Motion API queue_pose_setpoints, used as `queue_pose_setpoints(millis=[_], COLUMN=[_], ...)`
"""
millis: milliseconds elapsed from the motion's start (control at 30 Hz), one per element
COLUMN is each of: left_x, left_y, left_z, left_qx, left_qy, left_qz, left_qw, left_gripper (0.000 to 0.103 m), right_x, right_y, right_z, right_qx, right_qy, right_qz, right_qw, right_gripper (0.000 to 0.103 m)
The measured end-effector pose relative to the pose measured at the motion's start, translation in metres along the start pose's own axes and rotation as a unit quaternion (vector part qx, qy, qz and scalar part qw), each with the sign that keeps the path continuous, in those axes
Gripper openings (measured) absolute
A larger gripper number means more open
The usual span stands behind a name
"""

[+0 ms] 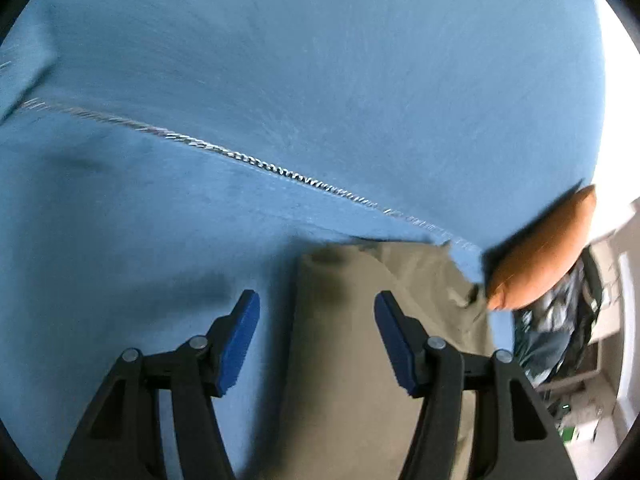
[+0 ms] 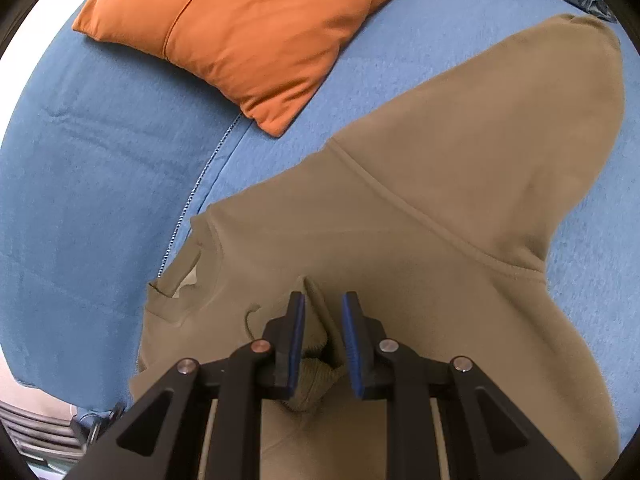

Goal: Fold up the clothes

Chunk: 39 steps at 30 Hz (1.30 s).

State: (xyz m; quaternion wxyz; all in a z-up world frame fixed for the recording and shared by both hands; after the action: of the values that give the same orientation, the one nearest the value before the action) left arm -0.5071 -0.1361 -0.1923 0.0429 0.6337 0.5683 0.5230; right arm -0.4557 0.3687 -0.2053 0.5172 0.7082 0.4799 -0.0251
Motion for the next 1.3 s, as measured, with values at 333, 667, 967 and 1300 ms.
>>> queue_pose_setpoints(millis=[333,667,967,1300], left_x=[0.030,0.053,0.052,0.094], left_y=[-0.036,0.060,0.067,0.093], left_z=[-0.006,0.030,0.109,0.127], left_qx=[0.022,0.132,0.096,0.081], left_qy=[-0.140,-0.148,-0.277,-0.276], left_qz=[-0.027,-0.087,-0.156,-0.177], left_qw=[0.9896,0.9763,0.9432,0.9411], left_gripper=[0.034,0.032,0.027,0.030], right_x=[0.011,0.019,0.019,0.063], right_y=[0.003,0.014,0.027,0.049], right_z=[-0.012,-0.020,-0.027,-0.064], right_qx=[0.008,0.015,0.021,0.033], right_qy=[-0.019,-0.021,-0.019,-0.032], right_qz=[0.005,-0.001,-0.013,-0.024], right_qw=[1.000,1.000,1.000,0.999], right_gripper=[0.019,0.019,0.019,0.019])
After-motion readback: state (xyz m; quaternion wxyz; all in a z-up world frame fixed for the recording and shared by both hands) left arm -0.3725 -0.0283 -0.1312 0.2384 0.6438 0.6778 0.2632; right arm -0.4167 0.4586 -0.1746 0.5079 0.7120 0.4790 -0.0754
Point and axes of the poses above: each gripper's, at about its wrist camera, not at the fingertips, and y roughly against the way its jaws point, x to its right, z to its underside, the point moved 5 cm from there along -y, roughly the way its jaws point, and after that the axes turned 13 degrees about x, right-handed, at the moved point
